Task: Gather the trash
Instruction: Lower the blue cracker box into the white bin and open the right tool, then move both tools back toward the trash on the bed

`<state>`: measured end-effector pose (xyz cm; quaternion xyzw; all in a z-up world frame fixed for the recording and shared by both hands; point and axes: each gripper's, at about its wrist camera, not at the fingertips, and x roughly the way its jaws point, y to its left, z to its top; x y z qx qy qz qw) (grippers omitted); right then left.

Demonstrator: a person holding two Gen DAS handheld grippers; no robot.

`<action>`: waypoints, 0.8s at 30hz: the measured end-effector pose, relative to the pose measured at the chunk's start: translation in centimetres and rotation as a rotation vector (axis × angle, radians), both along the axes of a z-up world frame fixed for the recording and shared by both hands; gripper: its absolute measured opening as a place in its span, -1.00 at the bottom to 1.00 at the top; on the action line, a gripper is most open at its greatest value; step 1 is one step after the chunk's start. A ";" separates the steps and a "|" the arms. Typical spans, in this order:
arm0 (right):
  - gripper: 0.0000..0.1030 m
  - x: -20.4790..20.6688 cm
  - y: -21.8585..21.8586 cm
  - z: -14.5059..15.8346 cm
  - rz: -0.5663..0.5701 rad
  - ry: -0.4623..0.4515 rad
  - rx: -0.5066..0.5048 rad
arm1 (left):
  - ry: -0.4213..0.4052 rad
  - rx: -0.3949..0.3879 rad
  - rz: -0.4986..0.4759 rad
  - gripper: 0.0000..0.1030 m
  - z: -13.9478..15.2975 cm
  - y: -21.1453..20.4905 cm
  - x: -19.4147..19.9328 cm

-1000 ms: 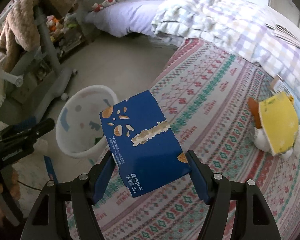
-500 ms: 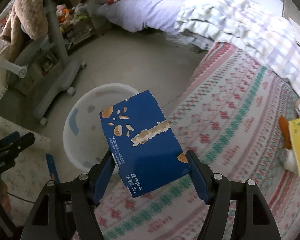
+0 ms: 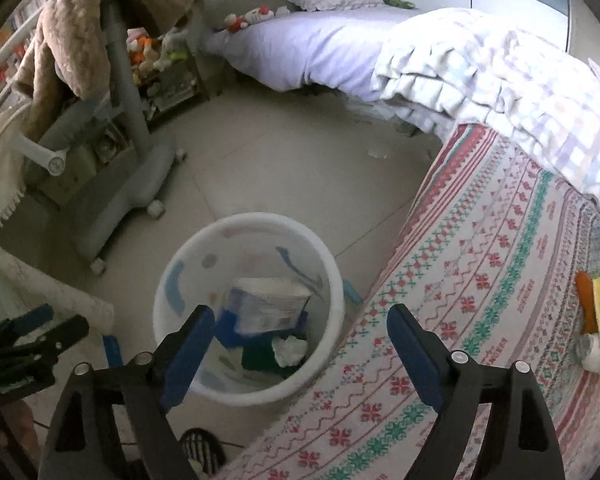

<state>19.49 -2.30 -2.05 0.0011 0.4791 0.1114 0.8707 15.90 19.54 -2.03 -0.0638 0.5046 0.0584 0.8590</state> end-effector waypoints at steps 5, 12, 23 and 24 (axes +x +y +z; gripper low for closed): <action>0.74 -1.2 -1.3 0.9 -0.002 -0.023 -0.041 | -0.002 0.003 -0.022 0.79 0.1 -0.8 0.0; 0.74 -3.4 -5.0 2.2 -0.035 -0.039 -0.097 | -0.007 0.000 -0.056 0.79 0.5 -2.6 0.3; 0.74 -6.9 -12.1 3.9 -0.147 -0.028 -0.103 | -0.032 0.027 -0.145 0.79 1.3 -7.4 0.7; 0.74 -7.3 -12.8 3.9 -0.156 -0.027 -0.101 | -0.033 0.029 -0.157 0.79 1.3 -8.0 0.7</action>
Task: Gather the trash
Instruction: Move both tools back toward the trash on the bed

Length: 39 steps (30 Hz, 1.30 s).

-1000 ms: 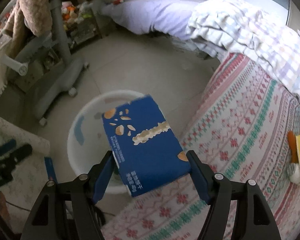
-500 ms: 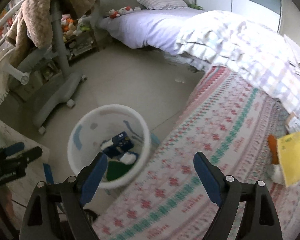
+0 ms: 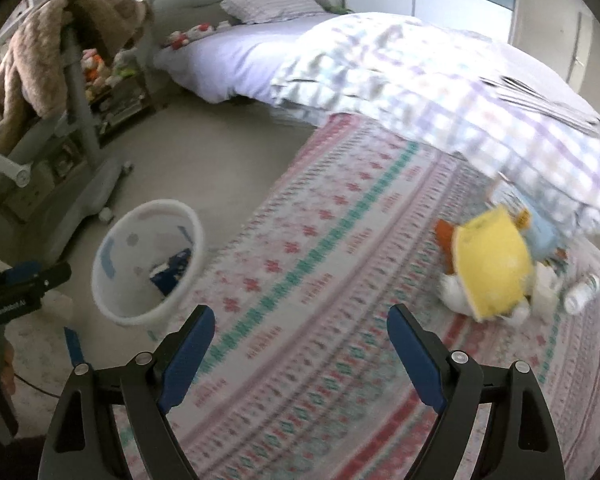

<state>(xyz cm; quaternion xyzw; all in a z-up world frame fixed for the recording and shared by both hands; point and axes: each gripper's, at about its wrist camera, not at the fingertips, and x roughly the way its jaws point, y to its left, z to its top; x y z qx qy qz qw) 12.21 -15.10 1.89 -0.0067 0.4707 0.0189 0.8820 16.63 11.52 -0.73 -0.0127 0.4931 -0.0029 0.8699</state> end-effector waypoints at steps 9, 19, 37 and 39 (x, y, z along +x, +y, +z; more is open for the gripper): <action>0.74 -1.9 -4.3 -0.1 -0.047 0.022 0.009 | 0.006 0.037 -0.081 0.79 -0.3 -4.3 0.2; 0.74 -3.0 -8.7 -0.3 -0.103 0.046 0.006 | 0.015 0.019 -0.132 0.79 -0.4 -8.7 0.6; 0.74 -4.7 -17.8 -0.7 -0.235 0.071 0.028 | 0.029 -0.018 -0.228 0.79 -1.0 -16.8 1.3; 0.74 -5.2 -19.1 -0.5 -0.258 0.065 0.040 | 0.031 -0.025 -0.237 0.79 -1.1 -17.8 1.4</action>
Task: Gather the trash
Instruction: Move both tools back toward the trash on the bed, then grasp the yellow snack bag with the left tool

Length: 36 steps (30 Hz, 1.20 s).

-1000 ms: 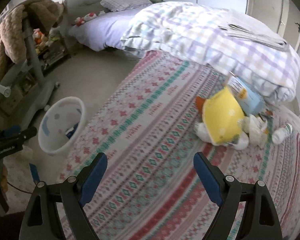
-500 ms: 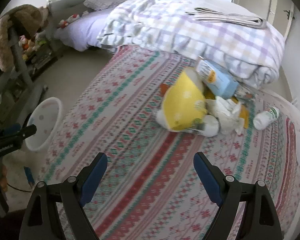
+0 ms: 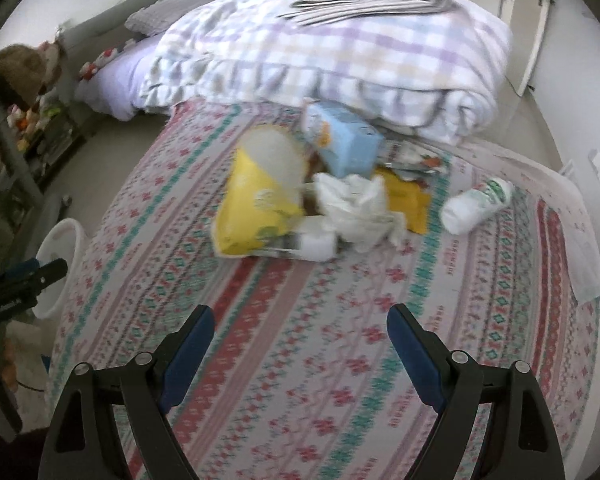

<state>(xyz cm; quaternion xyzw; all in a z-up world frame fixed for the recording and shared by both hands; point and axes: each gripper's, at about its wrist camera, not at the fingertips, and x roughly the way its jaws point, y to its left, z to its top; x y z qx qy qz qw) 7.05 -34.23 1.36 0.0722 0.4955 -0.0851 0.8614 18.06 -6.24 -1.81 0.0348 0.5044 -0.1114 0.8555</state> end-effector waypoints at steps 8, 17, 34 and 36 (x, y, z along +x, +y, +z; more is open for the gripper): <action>0.74 -1.1 -5.6 -0.2 -0.101 -0.001 0.056 | 0.004 -0.033 -0.068 0.79 -0.8 -5.2 0.2; 0.74 -1.7 -9.9 -0.6 -0.190 -0.002 0.081 | -0.048 -0.169 -0.180 0.79 0.3 -12.9 0.2; 0.74 -1.0 -14.4 -1.7 -0.308 -0.042 0.183 | -0.121 -0.246 -0.252 0.27 -2.0 -18.7 1.4; 0.74 -0.4 -14.4 -1.9 -0.298 -0.043 0.183 | -0.121 -0.248 -0.246 0.16 -2.0 -18.5 1.4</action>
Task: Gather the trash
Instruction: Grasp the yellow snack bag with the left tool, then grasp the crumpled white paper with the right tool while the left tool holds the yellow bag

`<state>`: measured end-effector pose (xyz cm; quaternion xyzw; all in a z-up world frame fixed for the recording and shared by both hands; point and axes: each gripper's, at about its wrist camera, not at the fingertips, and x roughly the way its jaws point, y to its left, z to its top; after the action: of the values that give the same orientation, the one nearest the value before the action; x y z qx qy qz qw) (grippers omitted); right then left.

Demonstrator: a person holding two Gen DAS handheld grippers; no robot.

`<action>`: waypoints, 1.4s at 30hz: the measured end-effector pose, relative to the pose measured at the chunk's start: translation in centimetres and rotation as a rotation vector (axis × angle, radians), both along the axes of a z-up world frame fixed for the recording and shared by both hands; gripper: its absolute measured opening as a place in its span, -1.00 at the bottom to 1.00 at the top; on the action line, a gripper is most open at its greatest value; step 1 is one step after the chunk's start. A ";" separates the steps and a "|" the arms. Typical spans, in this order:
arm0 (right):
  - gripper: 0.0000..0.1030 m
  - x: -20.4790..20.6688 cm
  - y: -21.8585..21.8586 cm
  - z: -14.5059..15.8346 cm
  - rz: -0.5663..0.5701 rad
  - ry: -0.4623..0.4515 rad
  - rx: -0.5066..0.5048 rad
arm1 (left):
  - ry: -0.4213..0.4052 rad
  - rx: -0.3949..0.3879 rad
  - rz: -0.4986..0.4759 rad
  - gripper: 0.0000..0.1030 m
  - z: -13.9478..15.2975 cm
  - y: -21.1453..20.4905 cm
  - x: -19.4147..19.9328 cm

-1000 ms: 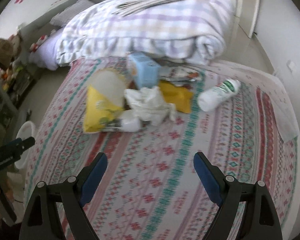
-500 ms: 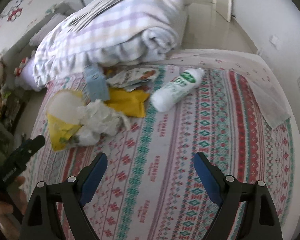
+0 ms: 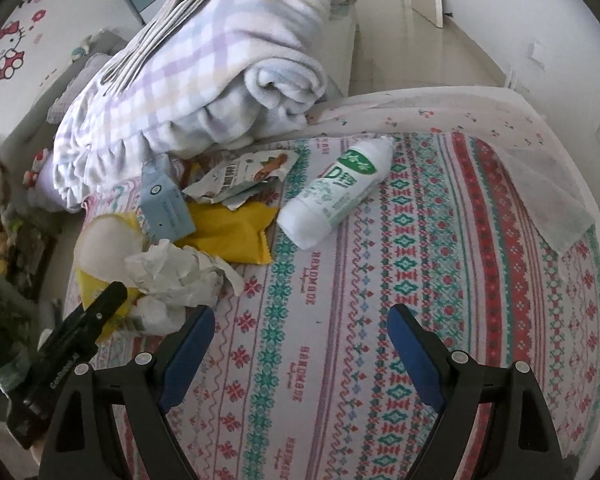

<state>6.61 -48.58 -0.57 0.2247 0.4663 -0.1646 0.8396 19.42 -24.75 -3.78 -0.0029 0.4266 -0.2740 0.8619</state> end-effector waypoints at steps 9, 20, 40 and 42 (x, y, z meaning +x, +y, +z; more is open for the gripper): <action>0.73 2.9 3.2 0.0 0.079 -0.028 0.012 | -0.017 -0.057 0.046 0.06 2.3 2.6 -0.4; 0.73 7.1 7.8 -1.3 0.164 -0.033 -0.055 | -0.005 -0.045 0.095 0.06 2.5 6.2 0.2; -0.24 7.6 9.0 -1.6 0.205 -0.019 -0.077 | -0.053 -0.003 0.062 0.06 3.9 8.5 -1.9; -0.24 7.1 9.3 -0.7 0.215 -0.034 -0.091 | -0.058 -0.001 0.064 0.06 4.1 8.9 -2.2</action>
<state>13.72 -39.24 -1.27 0.1379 0.4655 -0.0905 0.8695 17.22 -15.85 0.31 -0.0090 0.4009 -0.2467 0.8823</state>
